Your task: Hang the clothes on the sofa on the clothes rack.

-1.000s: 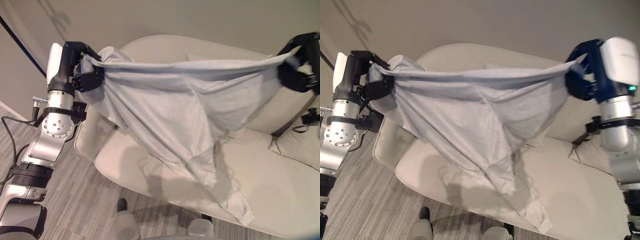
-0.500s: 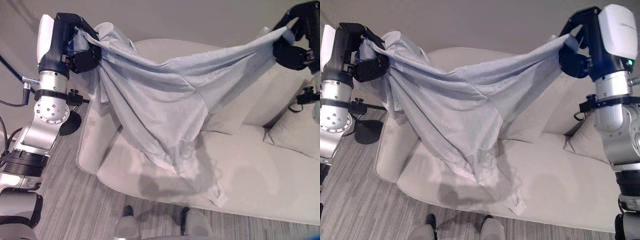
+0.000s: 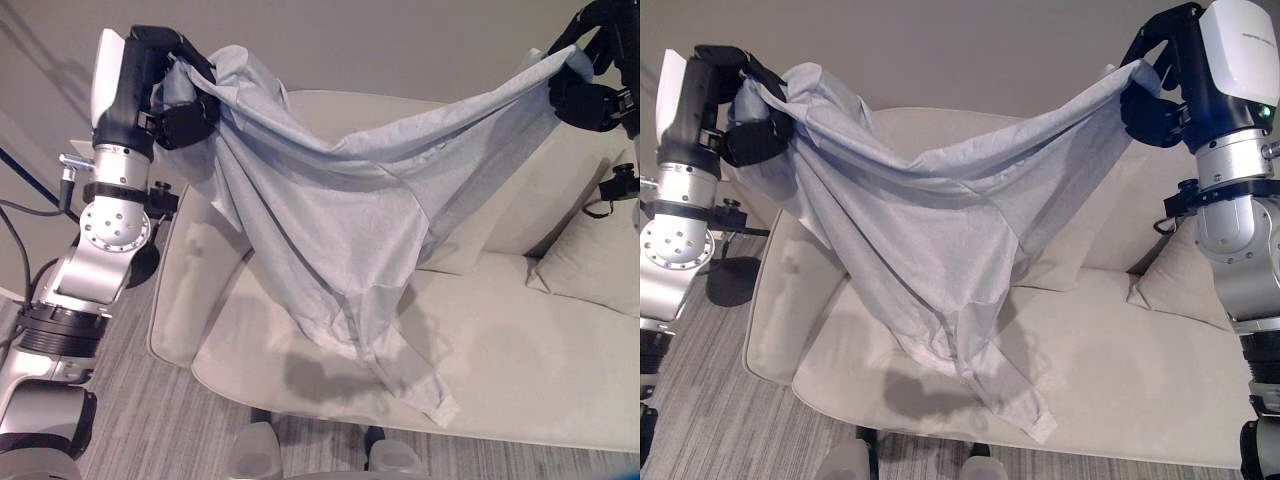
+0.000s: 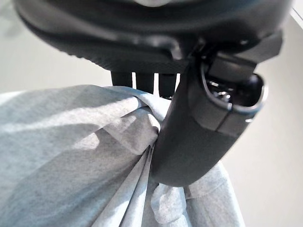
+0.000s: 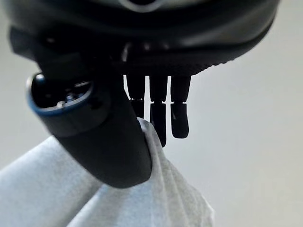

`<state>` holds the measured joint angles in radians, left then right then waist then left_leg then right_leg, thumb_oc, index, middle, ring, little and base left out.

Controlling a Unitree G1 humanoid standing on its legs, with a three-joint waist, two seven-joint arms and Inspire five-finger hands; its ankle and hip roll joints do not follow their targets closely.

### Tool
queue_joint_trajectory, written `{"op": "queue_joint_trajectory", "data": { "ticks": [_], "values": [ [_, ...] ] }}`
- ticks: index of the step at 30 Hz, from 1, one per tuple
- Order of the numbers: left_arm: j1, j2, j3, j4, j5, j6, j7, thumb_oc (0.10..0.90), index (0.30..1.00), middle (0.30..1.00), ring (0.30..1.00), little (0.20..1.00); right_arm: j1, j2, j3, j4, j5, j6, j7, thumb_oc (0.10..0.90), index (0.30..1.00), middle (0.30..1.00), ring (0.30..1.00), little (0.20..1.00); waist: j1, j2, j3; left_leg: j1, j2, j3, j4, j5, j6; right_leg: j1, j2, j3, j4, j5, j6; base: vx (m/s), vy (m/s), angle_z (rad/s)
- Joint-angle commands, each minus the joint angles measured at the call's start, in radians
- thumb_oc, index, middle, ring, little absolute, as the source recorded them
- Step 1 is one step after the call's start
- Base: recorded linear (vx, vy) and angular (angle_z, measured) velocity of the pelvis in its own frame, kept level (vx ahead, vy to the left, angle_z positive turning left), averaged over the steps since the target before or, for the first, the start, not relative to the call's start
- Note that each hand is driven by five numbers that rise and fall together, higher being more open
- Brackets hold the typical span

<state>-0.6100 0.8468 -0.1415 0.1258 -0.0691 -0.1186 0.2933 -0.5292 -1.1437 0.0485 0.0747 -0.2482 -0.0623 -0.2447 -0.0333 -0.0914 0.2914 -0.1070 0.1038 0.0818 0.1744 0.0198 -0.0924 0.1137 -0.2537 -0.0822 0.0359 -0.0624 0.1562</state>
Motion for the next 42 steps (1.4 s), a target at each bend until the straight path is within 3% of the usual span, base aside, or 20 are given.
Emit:
{"op": "queue_joint_trajectory", "data": {
  "ticks": [1,2,3,4,5,7,8,10,11,13,15,16,17,18,21,22,27,35,39,42],
  "values": [
    [-0.124,0.045,0.050,-0.018,-0.009,-0.074,0.076,0.400,0.300,0.300,0.300,0.300,-0.080,-0.102,-0.040,-0.028,0.023,-0.015,-0.081,0.400,0.300,0.300,0.300,0.300,0.008,0.008,-0.135,0.064,0.218,-0.096,-0.089,0.055,-0.058,0.005,0.044,-0.015,-0.031,-0.037,-0.020,0.06,0.516,-0.21],
    [-0.141,0.060,0.035,-0.018,-0.006,-0.076,0.078,0.400,0.300,0.300,0.300,0.300,-0.076,-0.106,-0.039,-0.021,0.025,-0.015,-0.080,0.400,0.300,0.300,0.300,0.300,0.004,0.022,-0.137,0.064,0.242,-0.142,-0.077,0.098,-0.071,0.004,0.015,0.001,-0.023,-0.027,-0.004,0.05,0.311,-0.19],
    [-0.144,0.060,0.032,-0.016,-0.007,-0.076,0.078,0.400,0.300,0.300,0.300,0.300,-0.074,-0.107,-0.041,-0.020,0.026,-0.016,-0.080,0.400,0.300,0.300,0.300,0.300,0.002,0.022,-0.140,0.064,0.243,-0.144,-0.079,0.094,-0.073,0.005,0.015,-0.002,-0.024,-0.032,-0.004,0.10,0.593,-0.29],
    [-0.149,0.080,0.026,-0.009,-0.006,-0.084,0.084,0.400,0.300,0.300,0.300,0.300,-0.077,-0.117,-0.039,-0.017,0.020,-0.016,-0.087,0.400,0.300,0.300,0.300,0.300,0.007,0.036,-0.149,0.069,0.235,-0.212,-0.073,0.107,-0.089,0.000,-0.010,0.021,-0.027,-0.009,0.018,0.21,0.665,-0.19],
    [-0.140,0.085,0.042,-0.018,0.001,-0.077,0.080,0.400,0.300,0.300,0.300,0.300,-0.075,-0.110,-0.052,-0.007,0.015,-0.007,-0.070,0.400,0.300,0.300,0.300,0.300,-0.004,0.064,-0.178,0.101,0.205,-0.237,-0.107,0.006,-0.113,0.004,-0.056,0.022,-0.028,0.012,0.046,0.20,0.945,-0.33],
    [-0.141,0.070,0.032,-0.019,0.002,-0.073,0.079,0.400,0.300,0.300,0.300,0.300,-0.039,-0.091,-0.082,-0.006,-0.008,0.012,-0.059,0.400,0.300,0.300,0.300,0.300,-0.020,0.071,-0.190,0.123,0.133,-0.207,-0.123,-0.073,-0.102,-0.011,-0.146,0.017,-0.023,0.128,0.087,0.11,0.781,-0.30],
    [-0.143,0.075,0.030,-0.022,0.007,-0.068,0.077,0.400,0.300,0.300,0.300,0.300,-0.041,-0.083,-0.081,-0.005,-0.017,0.020,-0.058,0.400,0.300,0.300,0.300,0.300,-0.015,0.065,-0.186,0.143,0.105,-0.194,-0.139,-0.098,-0.076,-0.046,-0.169,0.019,-0.002,0.182,0.086,0.01,0.597,-0.14],
    [-0.138,0.093,0.035,-0.035,0.032,-0.061,0.078,0.400,0.300,0.300,0.300,0.300,-0.057,-0.052,-0.082,-0.019,-0.024,0.031,-0.062,0.400,0.300,0.300,0.300,0.300,0.022,0.068,-0.170,0.182,0.059,-0.111,-0.152,-0.126,-0.036,-0.102,-0.216,-0.065,0.043,0.241,0.059,-0.08,0.513,-0.37],
    [-0.140,0.097,0.035,-0.043,0.041,-0.058,0.076,0.400,0.300,0.300,0.300,0.300,-0.070,-0.046,-0.077,-0.020,-0.027,0.034,-0.071,0.400,0.300,0.300,0.300,0.300,0.022,0.077,-0.157,0.184,0.044,-0.098,-0.157,-0.122,-0.020,-0.112,-0.197,-0.074,0.089,0.221,0.045,-0.16,0.456,-0.78],
    [-0.141,0.099,0.034,-0.048,0.054,-0.056,0.074,0.400,0.300,0.300,0.300,0.300,-0.085,-0.041,-0.071,-0.014,-0.018,0.033,-0.083,0.400,0.300,0.300,0.300,0.300,0.010,0.093,-0.141,0.187,0.011,-0.107,-0.192,-0.085,0.005,-0.148,-0.091,0.002,0.210,0.155,0.019,-0.15,0.415,-0.41],
    [-0.148,0.114,0.039,-0.043,0.058,-0.048,0.071,0.400,0.300,0.300,0.300,0.300,-0.115,-0.045,-0.052,-0.011,-0.005,0.022,-0.089,0.400,0.300,0.300,0.300,0.300,0.034,0.100,-0.140,0.179,-0.018,-0.094,-0.221,-0.058,0.024,-0.138,-0.040,-0.045,0.280,0.082,-0.002,-0.14,0.283,0.02],
    [-0.152,0.114,0.040,-0.045,0.059,-0.044,0.067,0.400,0.300,0.300,0.300,0.300,-0.127,-0.051,-0.045,-0.006,0.003,0.020,-0.090,0.400,0.300,0.300,0.300,0.300,0.035,0.099,-0.140,0.184,-0.028,-0.105,-0.234,-0.058,0.022,-0.132,-0.012,-0.062,0.319,0.012,-0.020,-0.10,0.136,-0.24],
    [-0.153,0.114,0.040,-0.045,0.059,-0.044,0.067,0.400,0.300,0.300,0.300,0.300,-0.129,-0.052,-0.044,-0.004,0.004,0.020,-0.091,0.400,0.300,0.300,0.300,0.300,0.033,0.099,-0.139,0.182,-0.028,-0.107,-0.235,-0.053,0.021,-0.134,-0.012,-0.064,0.321,0.013,-0.023,-0.11,0.033,-0.16],
    [-0.151,0.099,0.042,-0.042,0.053,-0.046,0.070,0.400,0.300,0.300,0.300,0.300,-0.135,-0.064,-0.040,0.006,0.001,0.019,-0.102,0.400,0.300,0.300,0.300,0.300,0.030,0.077,-0.130,0.174,-0.054,-0.114,-0.224,-0.057,0.023,-0.127,0.066,-0.032,0.309,-0.053,-0.035,-0.17,0.000,0.09],
    [-0.128,0.099,0.077,-0.042,0.046,-0.041,0.066,0.400,0.300,0.300,0.300,0.300,-0.143,-0.065,-0.044,0.028,0.007,0.024,-0.092,0.400,0.300,0.300,0.300,0.300,0.047,0.043,-0.134,0.154,-0.071,-0.112,-0.208,-0.056,0.018,-0.058,0.110,-0.025,0.154,-0.085,-0.065,-0.10,-0.078,0.37],
    [-0.126,0.104,0.085,-0.049,0.046,-0.051,0.083,0.400,0.300,0.300,0.300,0.300,-0.210,-0.046,0.006,0.014,0.011,0.009,-0.100,0.400,0.300,0.300,0.300,0.300,0.065,0.034,-0.137,0.147,-0.060,-0.093,-0.205,-0.051,0.006,-0.045,0.121,-0.040,0.065,-0.034,-0.047,-0.09,-0.187,0.24],
    [-0.032,0.088,0.155,-0.058,0.028,-0.059,0.085,0.400,0.300,0.300,0.300,0.300,-0.183,0.009,0.003,-0.008,0.030,-0.003,-0.090,0.400,0.300,0.300,0.300,0.300,0.065,0.030,-0.175,0.175,-0.031,-0.071,-0.233,-0.037,-0.007,0.030,0.145,-0.074,-0.074,-0.004,-0.047,0.02,-0.117,-0.06],
    [-0.083,0.054,0.124,-0.095,0.019,-0.064,0.094,0.400,0.300,0.300,0.300,0.300,-0.179,-0.025,-0.030,-0.045,0.054,-0.021,-0.112,0.400,0.300,0.300,0.300,0.300,0.063,0.016,-0.148,0.124,-0.003,-0.097,-0.200,0.017,-0.061,0.050,0.171,-0.104,-0.069,-0.026,-0.077,-0.09,-0.136,0.21],
    [-0.072,0.059,0.147,-0.132,0.023,-0.070,0.091,0.400,0.300,0.300,0.300,0.300,-0.278,-0.030,0.031,-0.056,0.054,-0.037,-0.117,0.400,0.300,0.300,0.300,0.300,0.075,0.003,-0.122,0.068,0.002,-0.084,-0.077,-0.007,-0.065,0.064,0.163,-0.130,-0.069,-0.028,-0.093,-0.15,-0.127,0.33],
    [-0.036,0.037,0.176,-0.185,0.015,-0.081,0.076,0.400,0.300,0.300,0.300,0.300,-0.322,-0.005,0.073,-0.095,0.031,-0.046,-0.107,0.400,0.300,0.300,0.300,0.300,0.080,-0.015,-0.108,0.073,0.001,0.008,0.100,-0.129,-0.026,0.035,0.133,-0.172,-0.050,-0.015,-0.102,-0.20,-0.067,0.43]
  ]
}}
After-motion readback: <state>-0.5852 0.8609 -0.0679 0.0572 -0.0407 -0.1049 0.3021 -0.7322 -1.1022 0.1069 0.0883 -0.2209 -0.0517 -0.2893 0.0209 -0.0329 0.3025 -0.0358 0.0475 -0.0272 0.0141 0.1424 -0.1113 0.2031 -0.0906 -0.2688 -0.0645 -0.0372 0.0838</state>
